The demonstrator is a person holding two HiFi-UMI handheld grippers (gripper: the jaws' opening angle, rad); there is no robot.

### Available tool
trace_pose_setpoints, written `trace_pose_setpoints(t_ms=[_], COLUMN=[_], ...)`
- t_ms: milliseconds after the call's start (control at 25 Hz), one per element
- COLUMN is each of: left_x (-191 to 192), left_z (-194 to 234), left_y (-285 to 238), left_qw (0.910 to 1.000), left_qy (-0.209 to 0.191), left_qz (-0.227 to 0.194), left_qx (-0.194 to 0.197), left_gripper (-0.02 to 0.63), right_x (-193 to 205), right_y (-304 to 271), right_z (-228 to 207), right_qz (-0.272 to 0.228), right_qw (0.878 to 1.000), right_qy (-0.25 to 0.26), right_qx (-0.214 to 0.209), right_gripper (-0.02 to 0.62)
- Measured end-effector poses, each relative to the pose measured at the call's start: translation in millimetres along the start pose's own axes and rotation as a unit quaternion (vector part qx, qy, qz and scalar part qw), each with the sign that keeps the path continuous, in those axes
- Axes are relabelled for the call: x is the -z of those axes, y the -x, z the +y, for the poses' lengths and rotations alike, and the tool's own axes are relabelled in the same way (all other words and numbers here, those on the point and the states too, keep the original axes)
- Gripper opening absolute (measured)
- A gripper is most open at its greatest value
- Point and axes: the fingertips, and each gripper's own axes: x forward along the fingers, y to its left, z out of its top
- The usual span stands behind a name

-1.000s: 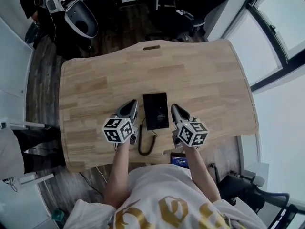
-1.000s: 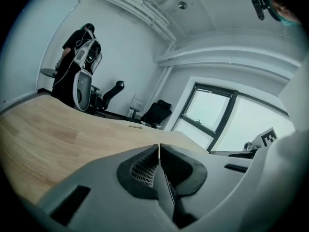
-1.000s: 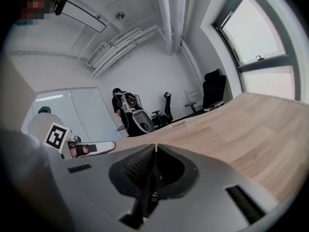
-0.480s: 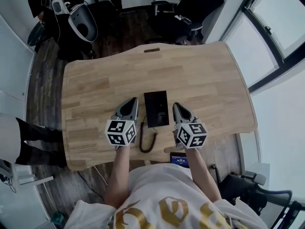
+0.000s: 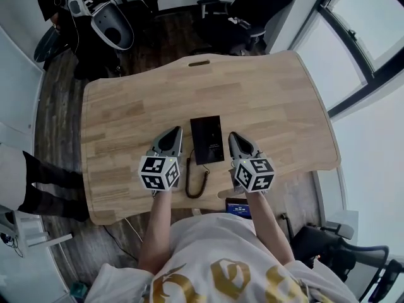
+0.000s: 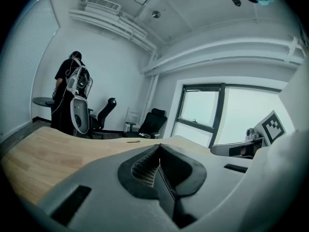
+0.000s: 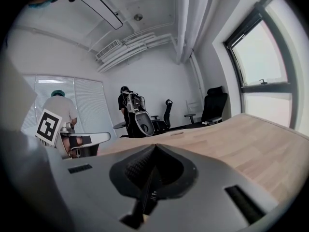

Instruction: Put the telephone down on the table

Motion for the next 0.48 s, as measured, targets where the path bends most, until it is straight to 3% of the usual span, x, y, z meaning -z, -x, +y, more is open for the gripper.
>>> trace_pose_setpoints(t_ms=[480], left_x=[1.4], left_z=[11.4], left_y=[-1.6], left_qw=[1.0000], left_qy=[0.008], left_qz=[0.003], left_qx=[-0.001], left_gripper=[0.009], right_x=[-1.1], right_y=[-6.2], right_z=[-0.5], right_qz=[0.000], right_qw=[1.000], right_qy=[-0.003], right_qx=[0.001], right_gripper=[0.012])
